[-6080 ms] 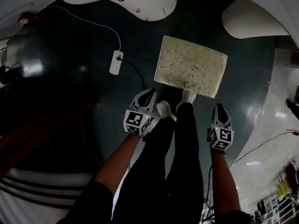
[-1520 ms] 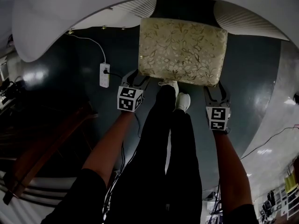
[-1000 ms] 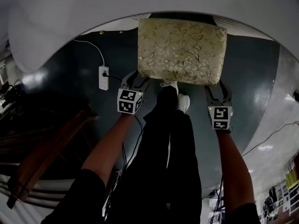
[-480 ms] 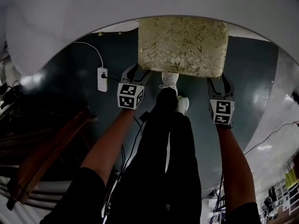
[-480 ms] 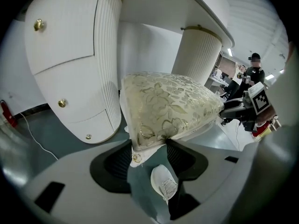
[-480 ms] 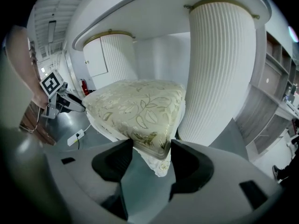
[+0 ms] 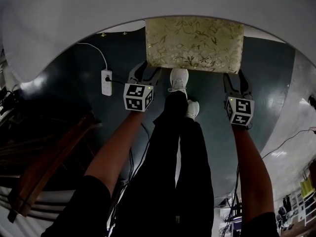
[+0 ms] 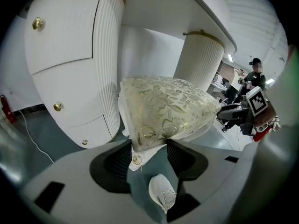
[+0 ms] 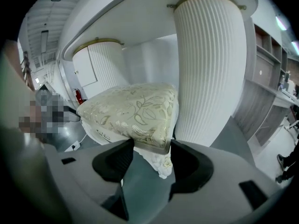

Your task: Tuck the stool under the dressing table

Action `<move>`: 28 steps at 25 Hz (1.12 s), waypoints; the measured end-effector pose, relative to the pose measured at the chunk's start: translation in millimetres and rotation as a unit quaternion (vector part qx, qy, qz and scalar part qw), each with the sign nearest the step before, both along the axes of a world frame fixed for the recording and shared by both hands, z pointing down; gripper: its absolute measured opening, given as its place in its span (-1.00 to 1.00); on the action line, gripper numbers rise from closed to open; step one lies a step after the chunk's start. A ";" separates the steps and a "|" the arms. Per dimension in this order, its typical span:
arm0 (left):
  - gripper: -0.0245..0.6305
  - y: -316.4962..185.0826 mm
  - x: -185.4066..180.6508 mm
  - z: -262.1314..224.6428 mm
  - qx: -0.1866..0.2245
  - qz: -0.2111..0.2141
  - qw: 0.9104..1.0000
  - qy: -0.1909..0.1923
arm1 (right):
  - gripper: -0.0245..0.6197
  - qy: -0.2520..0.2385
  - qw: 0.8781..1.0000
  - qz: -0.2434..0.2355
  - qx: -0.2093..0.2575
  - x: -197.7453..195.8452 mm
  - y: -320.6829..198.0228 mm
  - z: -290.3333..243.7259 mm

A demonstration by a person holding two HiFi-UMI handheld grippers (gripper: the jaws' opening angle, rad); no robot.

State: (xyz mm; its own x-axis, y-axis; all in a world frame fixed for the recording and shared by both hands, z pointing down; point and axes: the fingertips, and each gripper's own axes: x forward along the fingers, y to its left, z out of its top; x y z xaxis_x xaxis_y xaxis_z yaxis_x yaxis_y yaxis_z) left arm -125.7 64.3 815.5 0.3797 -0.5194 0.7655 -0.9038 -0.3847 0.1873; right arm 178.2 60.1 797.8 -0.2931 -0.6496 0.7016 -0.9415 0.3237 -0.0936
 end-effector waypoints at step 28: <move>-0.21 -16.8 -9.7 -0.3 0.025 -0.020 0.999 -0.002 | -0.15 -0.008 1.000 -0.017 0.025 -10.0 -6.4 -0.6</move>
